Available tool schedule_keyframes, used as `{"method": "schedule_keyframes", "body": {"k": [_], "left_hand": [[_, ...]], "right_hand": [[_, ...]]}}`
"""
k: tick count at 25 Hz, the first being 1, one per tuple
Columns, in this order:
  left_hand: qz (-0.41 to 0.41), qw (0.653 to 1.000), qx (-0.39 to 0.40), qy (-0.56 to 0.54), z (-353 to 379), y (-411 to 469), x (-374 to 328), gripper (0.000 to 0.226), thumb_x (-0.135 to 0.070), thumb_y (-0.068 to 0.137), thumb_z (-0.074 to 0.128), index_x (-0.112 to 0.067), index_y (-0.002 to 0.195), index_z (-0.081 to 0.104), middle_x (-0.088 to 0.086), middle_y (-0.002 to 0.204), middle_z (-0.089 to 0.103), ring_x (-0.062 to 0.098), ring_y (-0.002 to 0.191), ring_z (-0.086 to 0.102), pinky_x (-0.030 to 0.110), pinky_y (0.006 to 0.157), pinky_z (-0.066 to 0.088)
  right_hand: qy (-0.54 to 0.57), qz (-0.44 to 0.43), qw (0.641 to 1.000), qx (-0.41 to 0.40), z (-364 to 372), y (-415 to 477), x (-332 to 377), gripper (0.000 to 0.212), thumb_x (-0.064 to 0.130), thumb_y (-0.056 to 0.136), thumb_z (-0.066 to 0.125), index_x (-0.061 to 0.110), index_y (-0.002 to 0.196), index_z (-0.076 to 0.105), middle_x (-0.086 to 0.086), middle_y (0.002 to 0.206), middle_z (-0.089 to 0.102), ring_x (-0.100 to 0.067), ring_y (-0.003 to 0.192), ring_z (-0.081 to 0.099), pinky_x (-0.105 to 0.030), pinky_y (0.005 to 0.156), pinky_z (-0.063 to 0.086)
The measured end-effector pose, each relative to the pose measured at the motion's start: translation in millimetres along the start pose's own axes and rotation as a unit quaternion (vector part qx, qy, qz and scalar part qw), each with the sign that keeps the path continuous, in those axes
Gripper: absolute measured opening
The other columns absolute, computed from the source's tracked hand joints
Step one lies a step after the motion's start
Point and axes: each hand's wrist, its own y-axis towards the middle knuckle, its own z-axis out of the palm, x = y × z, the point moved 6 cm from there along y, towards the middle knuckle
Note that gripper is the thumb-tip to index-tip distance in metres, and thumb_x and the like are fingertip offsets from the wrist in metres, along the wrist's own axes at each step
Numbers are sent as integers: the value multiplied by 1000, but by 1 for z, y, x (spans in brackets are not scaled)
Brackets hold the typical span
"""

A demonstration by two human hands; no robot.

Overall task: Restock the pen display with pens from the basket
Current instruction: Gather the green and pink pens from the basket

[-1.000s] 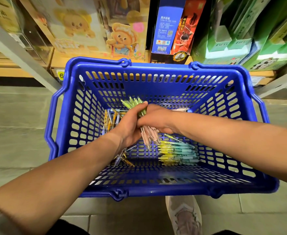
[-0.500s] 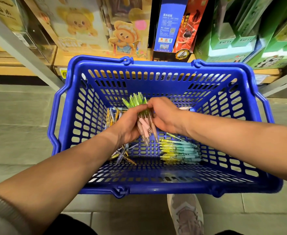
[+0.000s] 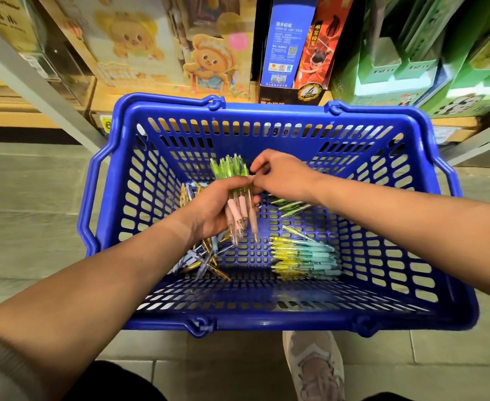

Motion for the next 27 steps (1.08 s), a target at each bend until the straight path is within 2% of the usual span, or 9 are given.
{"method": "schedule_keyframes", "body": {"k": [2, 5, 7, 9, 12, 14, 19, 24, 27], "left_hand": [[-3, 999, -25, 28, -6, 3, 0, 12, -17, 98, 61, -7, 93, 65, 6, 76, 66, 17, 64, 67, 29, 59, 58], [-19, 996, -42, 75, -16, 6, 5, 14, -18, 92, 70, -5, 96, 67, 8, 76, 67, 20, 65, 67, 31, 59, 58], [-22, 996, -50, 76, -20, 9, 9, 18, -15, 91, 71, -3, 103, 68, 11, 80, 70, 21, 68, 70, 31, 60, 59], [-18, 996, -68, 63, -24, 12, 12, 23, -11, 91, 70, 1, 110, 66, 13, 83, 73, 23, 69, 71, 31, 61, 59], [-24, 995, -71, 66, -25, 15, 14, 24, -11, 91, 69, 2, 111, 65, 13, 81, 72, 24, 69, 70, 32, 61, 59], [-20, 995, -77, 58, -25, 16, 14, 23, -11, 91, 70, 1, 110, 66, 13, 82, 71, 24, 70, 70, 33, 64, 59], [-20, 996, -73, 54, -27, 16, 13, 26, -11, 92, 68, 3, 113, 66, 13, 80, 72, 23, 69, 70, 34, 66, 60], [-21, 997, -66, 44, -33, 19, 15, 23, -11, 93, 66, 1, 112, 66, 12, 81, 71, 22, 69, 70, 37, 71, 62], [-18, 997, -66, 45, -31, 19, 13, 22, -12, 93, 66, -2, 112, 65, 11, 81, 70, 22, 69, 69, 38, 77, 61]], "right_hand": [[-9, 32, 999, -15, -9, 9, -20, 10, 25, 93, 61, 22, 101, 67, 4, 92, 72, -12, 90, 68, -29, 76, 54], [-243, 74, 966, 50, -14, 19, -65, 29, 18, 93, 61, 14, 122, 66, -7, 117, 70, -24, 109, 65, -31, 83, 51], [-378, 73, 919, 87, -6, 20, -94, 59, 11, 89, 67, 12, 145, 46, -10, 135, 55, -29, 121, 58, -35, 94, 51], [-443, 53, 890, 93, 6, 19, -113, 83, 5, 84, 72, 14, 154, 27, -9, 138, 43, -29, 122, 53, -38, 95, 52], [-532, 3, 843, 80, 23, 20, -127, 98, 4, 81, 74, 13, 157, 15, -12, 146, 32, -32, 132, 41, -44, 110, 41], [-548, -3, 831, 92, 30, 24, -132, 97, -5, 76, 73, 11, 155, 18, -12, 146, 31, -33, 134, 37, -45, 112, 36], [-549, -27, 829, 103, 32, 31, -136, 82, -15, 76, 65, 14, 145, 31, -11, 140, 43, -32, 126, 45, -45, 105, 45], [-588, -51, 799, 119, 40, 32, -147, 69, -3, 87, 65, 12, 147, 36, -12, 142, 48, -32, 127, 44, -43, 101, 46], [-548, -45, 822, 144, 31, 31, -147, 65, 8, 91, 64, 14, 150, 39, -11, 149, 45, -32, 135, 45, -44, 110, 44]]}}
